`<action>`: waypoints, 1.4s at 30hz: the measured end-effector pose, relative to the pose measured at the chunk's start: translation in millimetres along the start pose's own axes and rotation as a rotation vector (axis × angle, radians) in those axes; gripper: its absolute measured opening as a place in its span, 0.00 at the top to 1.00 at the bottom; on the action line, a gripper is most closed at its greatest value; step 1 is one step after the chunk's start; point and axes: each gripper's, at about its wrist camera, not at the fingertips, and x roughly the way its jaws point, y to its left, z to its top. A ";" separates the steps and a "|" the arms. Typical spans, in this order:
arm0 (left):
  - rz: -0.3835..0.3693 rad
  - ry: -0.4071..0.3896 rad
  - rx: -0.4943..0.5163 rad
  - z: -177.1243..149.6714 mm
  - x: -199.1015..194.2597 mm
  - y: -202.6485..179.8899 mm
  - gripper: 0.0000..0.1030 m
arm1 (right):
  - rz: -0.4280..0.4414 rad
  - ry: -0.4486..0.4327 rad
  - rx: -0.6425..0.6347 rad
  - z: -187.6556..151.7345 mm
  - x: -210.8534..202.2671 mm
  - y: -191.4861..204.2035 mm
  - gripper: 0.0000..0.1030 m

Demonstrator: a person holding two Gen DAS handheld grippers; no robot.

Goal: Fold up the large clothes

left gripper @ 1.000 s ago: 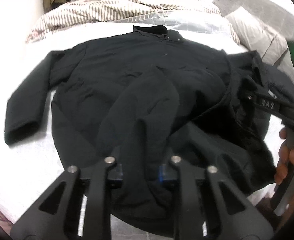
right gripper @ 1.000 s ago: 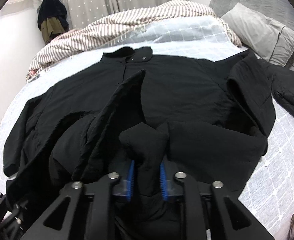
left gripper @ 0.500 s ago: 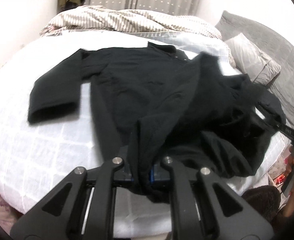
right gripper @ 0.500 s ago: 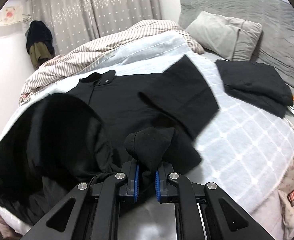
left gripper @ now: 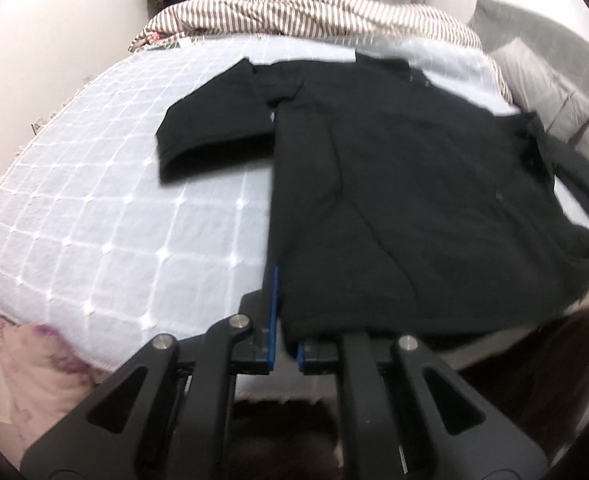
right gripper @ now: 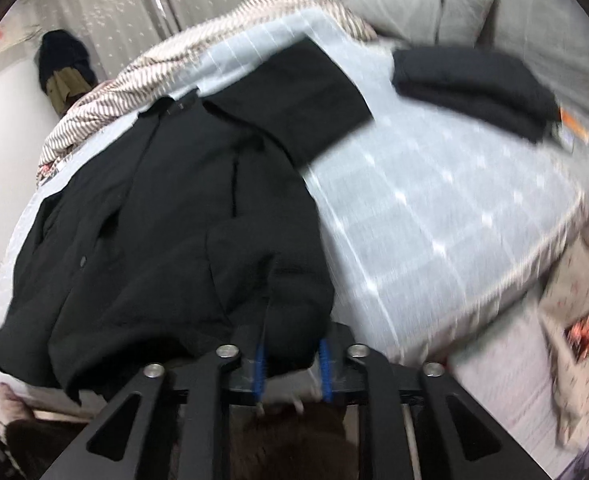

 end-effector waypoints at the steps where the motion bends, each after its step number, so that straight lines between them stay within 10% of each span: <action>1: 0.004 0.021 0.013 -5.0 -3.1 4.4 0.89 | 0.026 0.023 0.031 -3.1 -1.6 -10.4 0.69; 6: -0.028 0.046 0.044 -21.5 -26.1 15.5 0.74 | -0.053 0.035 0.087 -11.9 -27.1 -49.1 0.62; 10: -0.106 0.004 0.035 -23.7 -45.0 16.7 0.37 | -0.069 0.034 0.087 -12.9 -35.4 -57.9 0.31; 16: -0.141 -0.044 0.012 -8.2 -41.7 11.6 0.17 | 0.101 0.108 0.087 -5.3 4.3 -49.8 0.31; 21: -0.031 0.128 0.035 1.9 33.7 8.7 0.17 | 0.151 0.170 0.135 -1.9 43.4 -53.3 0.31; 24: -0.096 0.257 -0.010 -1.1 77.9 15.1 0.44 | 0.202 0.218 0.183 -3.8 61.4 -58.7 0.32; 28: -0.255 0.276 -0.081 -2.6 82.0 15.7 0.91 | 0.431 0.224 0.249 -6.5 59.4 -62.4 0.84; 31: -0.309 0.200 -0.084 0.5 59.1 16.7 0.93 | 0.449 0.159 0.235 -2.1 41.5 -67.6 0.91; 38: -0.133 0.312 0.063 -17.6 81.7 5.3 0.93 | 0.104 0.247 0.059 -11.0 63.4 -46.6 0.89; 42: -0.091 0.237 0.111 -8.8 58.3 -0.1 0.69 | -0.032 0.197 0.027 -1.1 42.8 -29.9 0.82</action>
